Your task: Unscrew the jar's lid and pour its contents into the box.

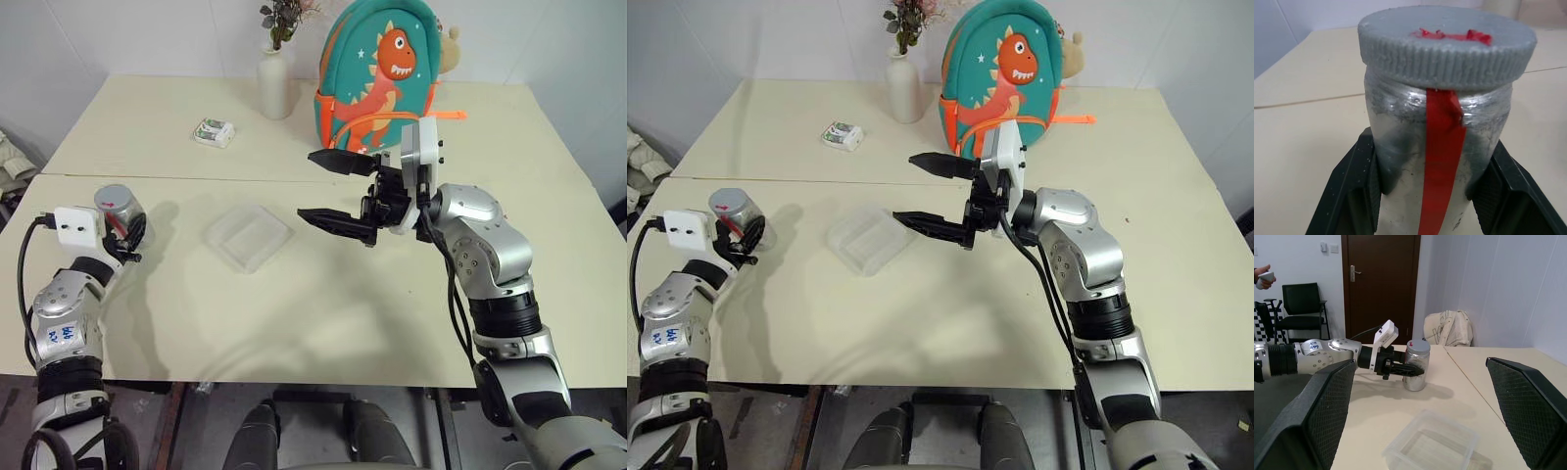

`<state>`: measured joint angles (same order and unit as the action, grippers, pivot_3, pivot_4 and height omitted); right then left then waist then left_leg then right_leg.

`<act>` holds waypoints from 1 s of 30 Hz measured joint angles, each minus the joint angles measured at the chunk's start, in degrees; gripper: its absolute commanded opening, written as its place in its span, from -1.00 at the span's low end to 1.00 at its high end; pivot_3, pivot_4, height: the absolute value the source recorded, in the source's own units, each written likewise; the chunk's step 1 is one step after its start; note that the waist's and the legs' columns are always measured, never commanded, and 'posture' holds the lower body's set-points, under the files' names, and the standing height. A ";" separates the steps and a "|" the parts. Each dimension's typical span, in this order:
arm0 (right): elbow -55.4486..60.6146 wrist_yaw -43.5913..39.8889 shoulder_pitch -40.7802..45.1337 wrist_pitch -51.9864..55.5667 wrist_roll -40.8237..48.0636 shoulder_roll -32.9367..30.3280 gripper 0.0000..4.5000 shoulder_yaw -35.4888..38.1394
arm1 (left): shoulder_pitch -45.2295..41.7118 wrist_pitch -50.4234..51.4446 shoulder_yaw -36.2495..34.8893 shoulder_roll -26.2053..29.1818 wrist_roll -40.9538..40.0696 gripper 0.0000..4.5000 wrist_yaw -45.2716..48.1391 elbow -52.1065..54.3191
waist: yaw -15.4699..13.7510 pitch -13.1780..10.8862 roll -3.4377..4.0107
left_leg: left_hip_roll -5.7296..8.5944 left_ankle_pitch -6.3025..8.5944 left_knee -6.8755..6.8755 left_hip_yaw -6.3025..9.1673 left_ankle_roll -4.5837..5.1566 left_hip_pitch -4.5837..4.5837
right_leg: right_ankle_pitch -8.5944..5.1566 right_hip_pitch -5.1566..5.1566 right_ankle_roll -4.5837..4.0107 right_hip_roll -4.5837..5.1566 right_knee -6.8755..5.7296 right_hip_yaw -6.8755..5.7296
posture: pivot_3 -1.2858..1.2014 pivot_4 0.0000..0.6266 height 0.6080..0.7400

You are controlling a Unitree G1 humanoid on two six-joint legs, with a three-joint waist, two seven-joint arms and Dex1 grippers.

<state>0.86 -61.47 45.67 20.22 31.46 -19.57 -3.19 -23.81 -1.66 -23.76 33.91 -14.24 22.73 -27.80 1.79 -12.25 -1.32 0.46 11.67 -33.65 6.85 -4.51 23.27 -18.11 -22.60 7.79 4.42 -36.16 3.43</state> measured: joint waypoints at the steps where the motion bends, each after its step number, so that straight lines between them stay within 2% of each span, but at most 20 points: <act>1: 0.18 0.22 -0.19 0.01 0.09 0.00 1.00 0.00 | 0.00 -0.16 0.20 0.00 0.03 -0.11 0.04 0.01 | -0.02 0.00 0.00 | 0.00 0.00 0.01 0.00 0.00 0.00 | 0.00 0.00 0.00 0.00 0.01 0.00 | 0.03 -0.52 1.00; 4: 1.06 0.78 -1.40 0.09 0.21 0.01 1.00 -0.01 | 1.12 -0.15 0.22 -0.02 -0.11 -0.11 0.40 1.58 | 0.02 0.00 0.00 | -0.01 0.00 0.03 0.00 0.00 0.01 | 0.00 -0.01 0.00 0.00 0.05 0.01 | 0.03 -0.52 1.00; 7: 1.30 1.02 -2.07 0.57 0.26 -0.09 1.00 -0.07 | 5.67 1.07 0.25 -0.21 -2.11 -0.11 2.57 9.38 | 0.11 0.00 0.00 | -0.04 0.01 0.09 -0.03 -0.01 0.03 | 0.00 -0.04 0.00 0.01 0.09 0.04 | 0.03 -0.52 1.00; 12: 3.55 1.71 -2.10 4.18 0.95 -1.24 1.00 -0.30 | 15.14 12.13 2.46 2.42 -10.95 -0.11 9.54 33.12 | -0.07 0.00 0.00 | -0.08 0.01 0.15 -0.06 -0.02 0.03 | -0.03 -0.06 -0.07 0.02 0.09 0.06 | 0.03 -0.52 1.00; 16: 8.37 4.42 -1.15 11.00 1.62 -0.53 1.00 -3.91 | 16.04 23.42 6.55 6.32 -18.08 -0.11 14.11 46.47 | -0.07 -0.01 0.02 | -0.10 0.01 0.16 -0.05 -0.02 -0.02 | -0.08 -0.05 -0.17 -0.01 0.05 0.04 | 0.03 -0.52 1.00; 22: 9.86 9.17 3.02 18.60 1.98 2.92 1.00 -6.90 | 10.55 32.80 12.34 6.52 -22.57 -0.11 15.64 50.20 | 0.13 -0.01 0.02 | -0.12 0.01 0.16 -0.05 -0.02 -0.03 | -0.08 -0.06 -0.21 -0.11 0.03 0.04 | 0.03 -0.52 1.00; 30: 8.32 12.49 4.86 20.87 0.53 5.68 1.00 -9.33 | 6.97 34.13 16.11 4.56 -22.48 -0.11 17.03 49.49 | 0.04 -0.01 0.02 | -0.13 0.01 0.27 -0.05 -0.02 0.00 | -0.09 -0.10 -0.21 -0.12 0.13 0.04 | 0.03 -0.52 1.00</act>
<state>9.18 -48.98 50.52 41.09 31.99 -13.89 -12.52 -16.84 32.47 -7.65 38.47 -36.71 39.76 21.69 1.82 -12.25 -1.30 0.32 11.68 -33.38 6.80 -4.53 23.27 -18.20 -22.70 7.58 4.30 -36.03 3.47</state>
